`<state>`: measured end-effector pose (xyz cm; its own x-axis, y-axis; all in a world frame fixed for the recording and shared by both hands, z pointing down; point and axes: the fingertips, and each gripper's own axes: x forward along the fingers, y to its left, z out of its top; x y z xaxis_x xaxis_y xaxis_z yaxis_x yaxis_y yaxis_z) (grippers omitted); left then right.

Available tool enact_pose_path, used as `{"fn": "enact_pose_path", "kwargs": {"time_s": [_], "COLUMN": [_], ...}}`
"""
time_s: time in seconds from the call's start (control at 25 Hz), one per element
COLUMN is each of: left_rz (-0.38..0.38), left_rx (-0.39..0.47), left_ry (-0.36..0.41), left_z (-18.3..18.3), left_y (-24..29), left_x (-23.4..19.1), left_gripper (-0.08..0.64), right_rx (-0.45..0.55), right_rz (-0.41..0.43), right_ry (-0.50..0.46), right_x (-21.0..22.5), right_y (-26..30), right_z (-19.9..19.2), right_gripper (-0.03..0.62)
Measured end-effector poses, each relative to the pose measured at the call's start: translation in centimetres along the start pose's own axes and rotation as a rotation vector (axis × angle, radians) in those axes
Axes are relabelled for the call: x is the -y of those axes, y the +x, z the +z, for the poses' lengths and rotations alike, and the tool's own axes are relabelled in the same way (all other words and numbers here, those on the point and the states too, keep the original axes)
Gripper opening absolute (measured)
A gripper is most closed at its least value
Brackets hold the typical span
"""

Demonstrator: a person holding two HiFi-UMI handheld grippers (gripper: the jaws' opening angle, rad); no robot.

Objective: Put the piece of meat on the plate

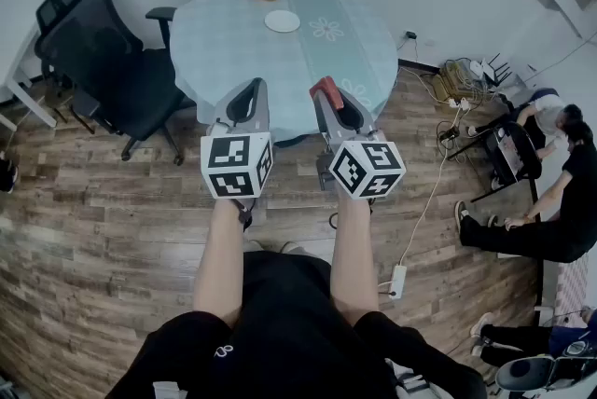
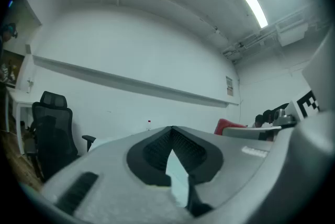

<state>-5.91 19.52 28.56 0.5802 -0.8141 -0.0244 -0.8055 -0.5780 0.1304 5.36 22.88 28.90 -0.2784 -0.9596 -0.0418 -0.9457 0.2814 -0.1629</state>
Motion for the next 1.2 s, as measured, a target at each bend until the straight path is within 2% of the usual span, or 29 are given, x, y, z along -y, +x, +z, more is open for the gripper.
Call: {"fn": "enact_pose_path", "kwargs": {"time_s": [0.12,0.36,0.56,0.8,1.0,1.2], "left_rz": [-0.006,-0.006,0.035,0.004,-0.015,-0.037], "left_rx": [-0.004,-0.005,0.023,-0.007,-0.045,-0.071], "left_ry": [-0.002,-0.015,-0.066,-0.089,-0.106,-0.079], "left_z": [0.0,-0.3,-0.2,-1.7,-3.4,-4.5], "left_y": [0.5,1.1,1.6,3.2,5.4,8.8], "left_x": [-0.9,-3.7,-7.3,-7.8,-8.4,-9.1], "left_gripper": [-0.006,-0.007,-0.008,-0.008,-0.007,-0.006], "right_rx": [0.012,-0.005,-0.036,-0.054,-0.092,-0.098], "right_rz": [0.012,-0.009,-0.002,-0.074,-0.058,-0.034], "right_ry": [0.046,0.051,0.012,0.022,0.001,0.011], "right_x": [-0.1,-0.2,-0.8,2.2,3.0,4.6], "right_y": [0.9,2.9,4.4,5.0,7.2,11.0], "right_z": [0.0,-0.8,-1.3,-1.4,-2.6,-3.5], "right_gripper": [0.100,0.100,0.100,0.101,0.100,0.101]}}
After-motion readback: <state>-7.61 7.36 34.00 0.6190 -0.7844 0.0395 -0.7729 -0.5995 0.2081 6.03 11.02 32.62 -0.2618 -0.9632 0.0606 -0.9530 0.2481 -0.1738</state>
